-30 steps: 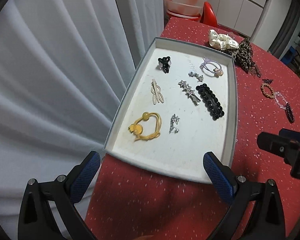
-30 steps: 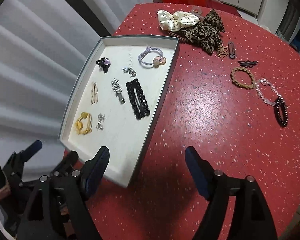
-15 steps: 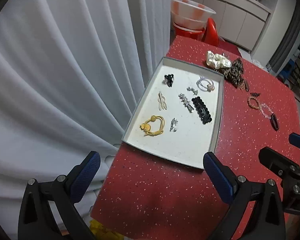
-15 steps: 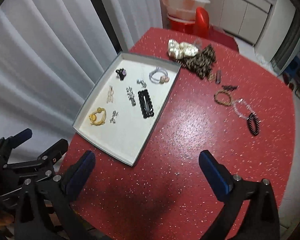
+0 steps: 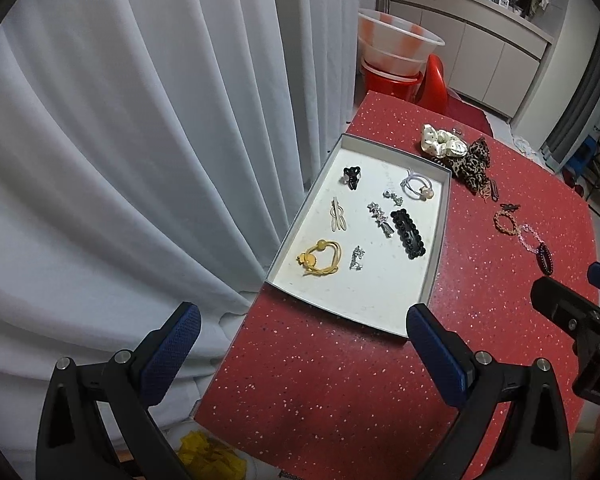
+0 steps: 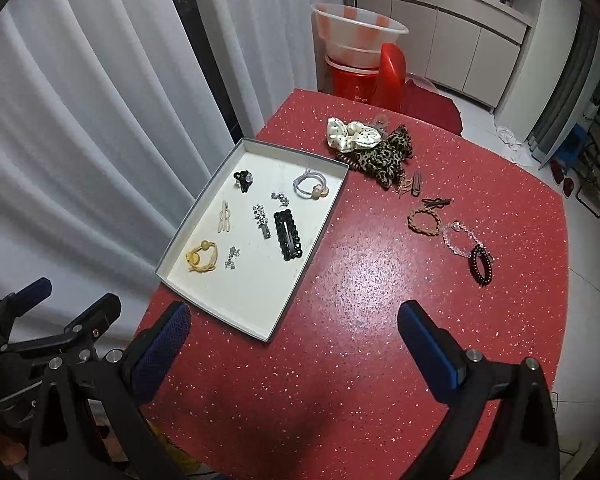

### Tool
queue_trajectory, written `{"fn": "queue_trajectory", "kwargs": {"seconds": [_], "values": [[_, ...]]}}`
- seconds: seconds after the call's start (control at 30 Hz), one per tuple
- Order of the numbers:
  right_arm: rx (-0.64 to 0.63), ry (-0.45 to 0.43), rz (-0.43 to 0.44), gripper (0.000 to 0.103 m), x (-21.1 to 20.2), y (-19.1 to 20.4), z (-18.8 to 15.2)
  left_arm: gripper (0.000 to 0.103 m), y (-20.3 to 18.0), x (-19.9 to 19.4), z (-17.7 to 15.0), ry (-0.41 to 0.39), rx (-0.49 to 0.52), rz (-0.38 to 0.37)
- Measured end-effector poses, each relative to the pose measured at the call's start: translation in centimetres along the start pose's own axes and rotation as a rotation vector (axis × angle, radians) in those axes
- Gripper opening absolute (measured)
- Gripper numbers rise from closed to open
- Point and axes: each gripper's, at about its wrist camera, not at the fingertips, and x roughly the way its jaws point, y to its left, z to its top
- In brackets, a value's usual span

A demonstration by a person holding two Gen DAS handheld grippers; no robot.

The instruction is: Organize jewelry

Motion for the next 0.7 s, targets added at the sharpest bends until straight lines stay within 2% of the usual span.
{"fn": "queue_trajectory", "kwargs": {"seconds": [0.7], "values": [[-0.004, -0.005, -0.002, 0.103, -0.26, 0.0, 0.22, 0.103, 0.02, -0.67, -0.14, -0.006, -0.011, 0.005]]}}
